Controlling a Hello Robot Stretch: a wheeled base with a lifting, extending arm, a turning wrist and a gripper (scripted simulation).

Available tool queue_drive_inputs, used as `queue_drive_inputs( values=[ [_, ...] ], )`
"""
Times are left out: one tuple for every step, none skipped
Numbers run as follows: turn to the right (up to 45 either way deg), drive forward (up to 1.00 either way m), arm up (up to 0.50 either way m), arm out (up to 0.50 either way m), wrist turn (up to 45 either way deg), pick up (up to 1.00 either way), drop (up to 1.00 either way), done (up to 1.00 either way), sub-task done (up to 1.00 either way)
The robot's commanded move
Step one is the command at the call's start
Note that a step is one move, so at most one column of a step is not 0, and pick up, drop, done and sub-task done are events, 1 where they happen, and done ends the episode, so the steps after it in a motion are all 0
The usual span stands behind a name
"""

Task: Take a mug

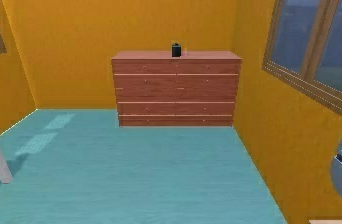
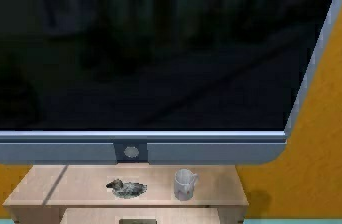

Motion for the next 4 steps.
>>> queue_drive_inputs(
  values=[
    [0.0,0.0,0.5,0.0,0.0,0.0,0.0,0.0,0.0],
    [0.0,0.0,0.38,0.0,0.0,0.0,0.0,0.0,0.0],
    [0.0,0.0,0.0,0.18,0.0,0.0,0.0,0.0,0.0],
    [0.0,0.0,0.0,0.0,45.0,0.0,0.0,0.0,0.0]
  ],
)
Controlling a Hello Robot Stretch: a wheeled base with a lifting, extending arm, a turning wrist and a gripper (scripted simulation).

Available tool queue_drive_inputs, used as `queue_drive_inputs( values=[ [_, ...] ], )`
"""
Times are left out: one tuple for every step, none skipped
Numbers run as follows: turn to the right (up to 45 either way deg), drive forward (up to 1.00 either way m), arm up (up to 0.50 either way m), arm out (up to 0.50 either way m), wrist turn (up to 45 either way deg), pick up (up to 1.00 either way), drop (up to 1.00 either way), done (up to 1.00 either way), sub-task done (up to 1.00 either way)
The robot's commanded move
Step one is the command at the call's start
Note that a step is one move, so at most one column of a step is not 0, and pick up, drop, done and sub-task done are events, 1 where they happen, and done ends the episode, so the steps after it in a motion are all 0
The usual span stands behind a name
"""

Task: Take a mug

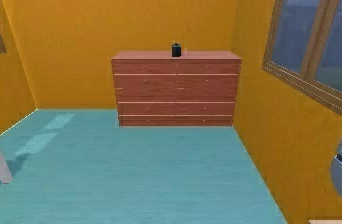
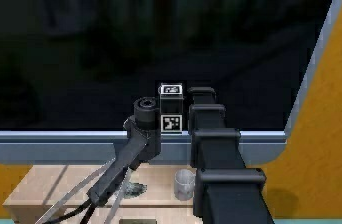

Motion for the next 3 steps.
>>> queue_drive_inputs(
  values=[
    [0.0,0.0,0.0,0.0,45.0,0.0,0.0,0.0,0.0],
    [0.0,0.0,0.0,0.0,45.0,0.0,0.0,0.0,0.0],
    [0.0,0.0,0.0,0.0,45.0,0.0,0.0,0.0,0.0]
  ],
)
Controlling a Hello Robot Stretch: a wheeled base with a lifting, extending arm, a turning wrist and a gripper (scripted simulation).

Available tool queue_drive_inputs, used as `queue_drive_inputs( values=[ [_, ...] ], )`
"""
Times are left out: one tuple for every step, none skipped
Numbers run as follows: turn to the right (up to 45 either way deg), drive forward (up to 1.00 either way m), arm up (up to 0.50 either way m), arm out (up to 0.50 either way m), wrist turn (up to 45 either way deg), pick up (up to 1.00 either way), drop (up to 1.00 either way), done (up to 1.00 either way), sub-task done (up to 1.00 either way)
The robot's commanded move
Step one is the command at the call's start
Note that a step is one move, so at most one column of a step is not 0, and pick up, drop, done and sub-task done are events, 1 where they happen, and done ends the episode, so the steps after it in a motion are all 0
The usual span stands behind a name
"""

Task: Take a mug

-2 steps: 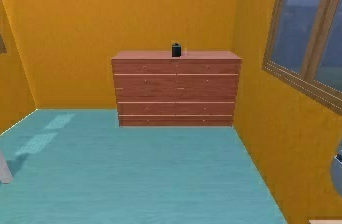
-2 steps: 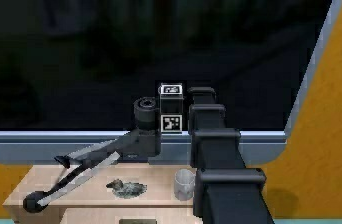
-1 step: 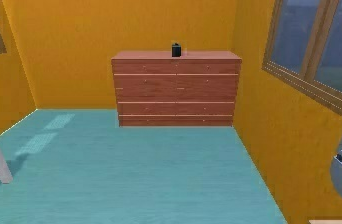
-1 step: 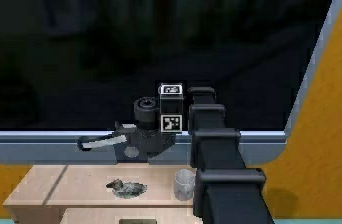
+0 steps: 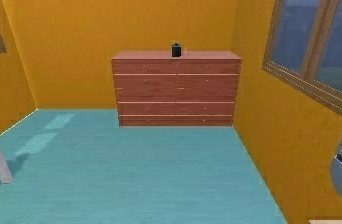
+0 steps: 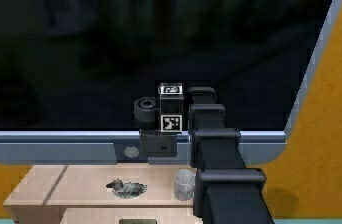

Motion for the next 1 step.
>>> queue_drive_inputs(
  values=[
    [0.0,0.0,0.0,0.0,18.0,0.0,0.0,0.0,0.0]
  ],
)
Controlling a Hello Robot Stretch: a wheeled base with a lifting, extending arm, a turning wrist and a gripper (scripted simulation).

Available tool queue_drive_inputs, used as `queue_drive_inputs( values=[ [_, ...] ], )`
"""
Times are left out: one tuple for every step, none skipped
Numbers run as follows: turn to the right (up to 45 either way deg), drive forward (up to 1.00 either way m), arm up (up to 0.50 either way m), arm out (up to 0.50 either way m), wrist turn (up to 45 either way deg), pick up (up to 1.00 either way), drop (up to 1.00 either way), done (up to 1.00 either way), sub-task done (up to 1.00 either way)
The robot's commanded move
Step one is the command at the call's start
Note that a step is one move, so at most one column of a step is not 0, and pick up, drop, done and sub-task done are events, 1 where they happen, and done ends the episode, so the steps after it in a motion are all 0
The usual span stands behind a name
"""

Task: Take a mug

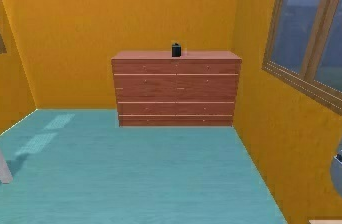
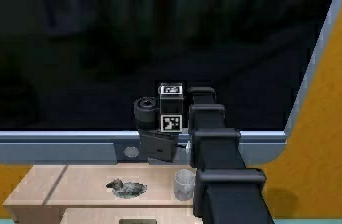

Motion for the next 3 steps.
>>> queue_drive_inputs(
  values=[
    [0.0,0.0,-0.3,0.0,0.0,0.0,0.0,0.0,0.0],
    [0.0,0.0,0.0,0.0,0.0,1.0,0.0,0.0,0.0],
    [0.0,0.0,0.1,0.0,0.0,0.0,0.0,0.0,0.0]
  ],
)
